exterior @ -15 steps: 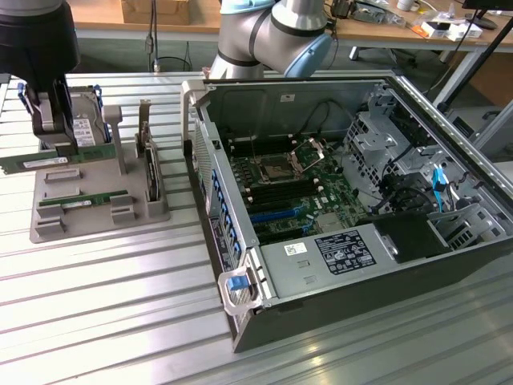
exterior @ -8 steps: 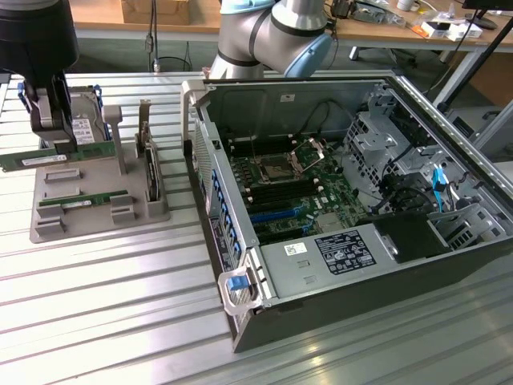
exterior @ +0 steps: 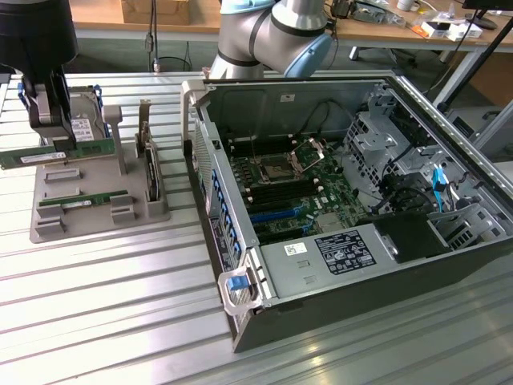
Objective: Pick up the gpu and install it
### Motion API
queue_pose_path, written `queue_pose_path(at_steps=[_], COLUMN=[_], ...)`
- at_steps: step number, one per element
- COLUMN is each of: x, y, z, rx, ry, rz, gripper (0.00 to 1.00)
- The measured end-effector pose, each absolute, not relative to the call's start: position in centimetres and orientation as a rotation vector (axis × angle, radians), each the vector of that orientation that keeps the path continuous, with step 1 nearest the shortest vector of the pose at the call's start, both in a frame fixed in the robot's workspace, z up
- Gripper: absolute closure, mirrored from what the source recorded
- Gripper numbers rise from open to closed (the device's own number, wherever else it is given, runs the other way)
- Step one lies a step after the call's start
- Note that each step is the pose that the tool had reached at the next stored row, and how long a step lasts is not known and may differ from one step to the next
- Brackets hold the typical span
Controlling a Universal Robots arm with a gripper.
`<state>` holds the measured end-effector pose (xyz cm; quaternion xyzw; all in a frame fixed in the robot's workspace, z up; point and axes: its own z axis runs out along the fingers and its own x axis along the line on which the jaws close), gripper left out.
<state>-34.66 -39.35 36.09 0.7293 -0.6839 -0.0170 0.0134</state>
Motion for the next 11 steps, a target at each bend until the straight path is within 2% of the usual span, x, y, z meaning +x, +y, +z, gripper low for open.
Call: queue_pose_path(at_steps=[11], x=[-34.66], y=[-39.35], z=[36.73], rx=[2.272], ry=[-2.13], rz=[-0.053], gripper=[0.87])
